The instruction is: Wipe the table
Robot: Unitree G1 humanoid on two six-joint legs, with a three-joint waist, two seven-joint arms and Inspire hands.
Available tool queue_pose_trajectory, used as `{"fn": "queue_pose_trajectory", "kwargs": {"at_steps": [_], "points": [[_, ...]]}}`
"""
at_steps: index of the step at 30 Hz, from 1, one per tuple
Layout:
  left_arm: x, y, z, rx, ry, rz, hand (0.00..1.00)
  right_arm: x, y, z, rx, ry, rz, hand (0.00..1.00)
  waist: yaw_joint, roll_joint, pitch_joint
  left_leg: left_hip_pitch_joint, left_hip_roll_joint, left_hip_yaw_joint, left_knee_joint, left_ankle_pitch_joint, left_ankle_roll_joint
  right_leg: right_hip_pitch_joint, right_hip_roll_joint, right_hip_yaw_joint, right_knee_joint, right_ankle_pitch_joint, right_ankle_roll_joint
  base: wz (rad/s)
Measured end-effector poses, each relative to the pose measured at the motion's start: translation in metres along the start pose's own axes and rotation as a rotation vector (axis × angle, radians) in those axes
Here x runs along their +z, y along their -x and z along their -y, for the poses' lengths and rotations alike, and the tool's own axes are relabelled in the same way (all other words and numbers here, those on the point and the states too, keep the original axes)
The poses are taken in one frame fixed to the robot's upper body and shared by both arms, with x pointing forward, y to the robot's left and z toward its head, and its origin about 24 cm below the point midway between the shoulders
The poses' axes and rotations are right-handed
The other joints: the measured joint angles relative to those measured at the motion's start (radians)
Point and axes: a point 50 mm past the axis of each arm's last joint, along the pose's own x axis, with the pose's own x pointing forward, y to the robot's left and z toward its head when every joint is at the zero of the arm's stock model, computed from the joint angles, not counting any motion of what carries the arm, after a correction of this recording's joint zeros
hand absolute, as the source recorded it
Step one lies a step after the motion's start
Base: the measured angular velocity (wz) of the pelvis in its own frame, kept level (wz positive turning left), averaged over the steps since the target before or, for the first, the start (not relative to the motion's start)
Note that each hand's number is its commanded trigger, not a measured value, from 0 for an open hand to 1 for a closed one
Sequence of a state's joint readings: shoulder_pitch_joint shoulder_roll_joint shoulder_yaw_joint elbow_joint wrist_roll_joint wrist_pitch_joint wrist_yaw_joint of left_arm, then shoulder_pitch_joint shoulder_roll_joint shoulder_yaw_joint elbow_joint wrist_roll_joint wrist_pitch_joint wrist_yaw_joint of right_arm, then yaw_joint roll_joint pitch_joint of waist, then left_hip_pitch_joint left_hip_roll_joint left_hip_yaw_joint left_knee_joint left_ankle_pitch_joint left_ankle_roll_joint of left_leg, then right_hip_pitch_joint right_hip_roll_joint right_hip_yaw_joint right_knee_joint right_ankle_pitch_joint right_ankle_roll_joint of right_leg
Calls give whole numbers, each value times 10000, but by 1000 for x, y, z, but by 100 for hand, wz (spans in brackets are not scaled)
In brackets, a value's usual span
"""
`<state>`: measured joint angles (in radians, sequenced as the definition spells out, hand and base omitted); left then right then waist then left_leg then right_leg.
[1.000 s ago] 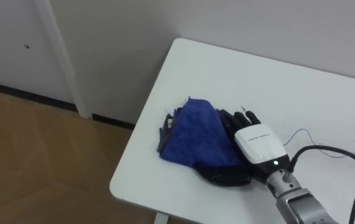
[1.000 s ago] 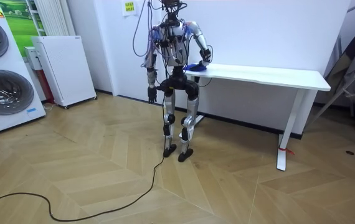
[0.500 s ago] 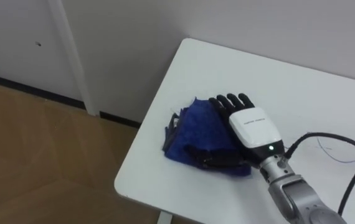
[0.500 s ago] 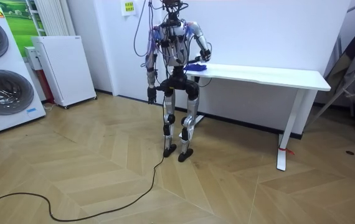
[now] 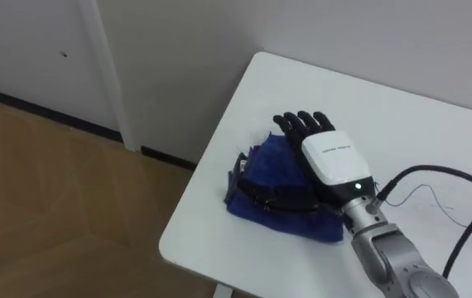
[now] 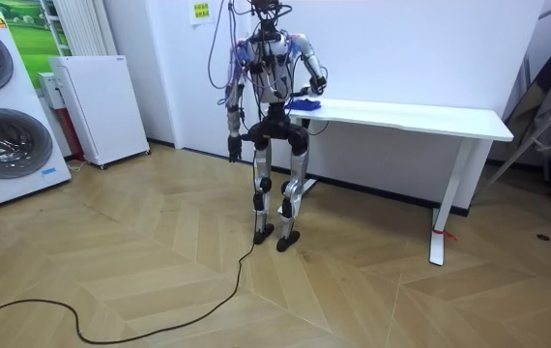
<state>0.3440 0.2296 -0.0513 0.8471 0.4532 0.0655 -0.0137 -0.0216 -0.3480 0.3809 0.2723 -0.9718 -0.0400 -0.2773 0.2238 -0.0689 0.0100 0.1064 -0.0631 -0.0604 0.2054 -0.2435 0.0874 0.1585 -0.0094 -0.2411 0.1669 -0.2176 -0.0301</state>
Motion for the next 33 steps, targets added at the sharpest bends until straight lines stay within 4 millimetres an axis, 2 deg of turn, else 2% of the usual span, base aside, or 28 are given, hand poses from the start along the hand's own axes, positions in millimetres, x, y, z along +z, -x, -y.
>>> {"fn": "queue_pose_trajectory", "kwargs": {"at_steps": [7,11,17,18,19,23,29,33], "points": [[2,-1,-1,0,93,-13,0,-16,8,-21,1284,-447,-873,0,-26,41,21,-10,-5,16,16,0,1,-1,-7,-21,0,-1,2,2],[3,-2,0,-191,94,-30,0,-18,8,-23,1518,-371,-927,0,-204,104,-4,-71,-17,-5,90,0,1,-1,-17,-70,-5,-1,2,4],[0,-2,1,-231,86,-189,0,-19,9,-25,1647,-338,-965,0,-265,171,-40,-64,-30,-5,113,0,1,12,-26,-45,-7,-1,2,0],[0,-2,1,-236,85,-201,0,-20,10,-26,1682,-306,-994,63,-264,171,-41,-56,-30,-6,114,0,1,24,-26,-41,-8,-1,2,0],[-1,-2,2,-253,36,-227,0,-21,11,-29,1667,-227,-1039,100,-262,179,-47,-39,-33,-14,115,0,1,42,-29,-41,-6,-1,3,0],[0,-2,3,-257,-86,-210,0,-24,14,-33,1550,-113,-1078,100,-281,189,-59,52,-42,-101,139,0,2,165,-26,-55,1,-2,4,5],[-2,-1,3,-239,-89,-319,0,-31,12,-24,780,-163,-1410,100,-276,215,-96,275,-42,-248,42,-2,3,448,-10,-55,-5,-2,5,10],[-6,-1,0,-106,134,-459,0,-29,11,-21,570,-203,-1331,100,-277,220,-100,309,-40,-246,41,0,2,489,-8,-55,-4,-2,5,1]]}}
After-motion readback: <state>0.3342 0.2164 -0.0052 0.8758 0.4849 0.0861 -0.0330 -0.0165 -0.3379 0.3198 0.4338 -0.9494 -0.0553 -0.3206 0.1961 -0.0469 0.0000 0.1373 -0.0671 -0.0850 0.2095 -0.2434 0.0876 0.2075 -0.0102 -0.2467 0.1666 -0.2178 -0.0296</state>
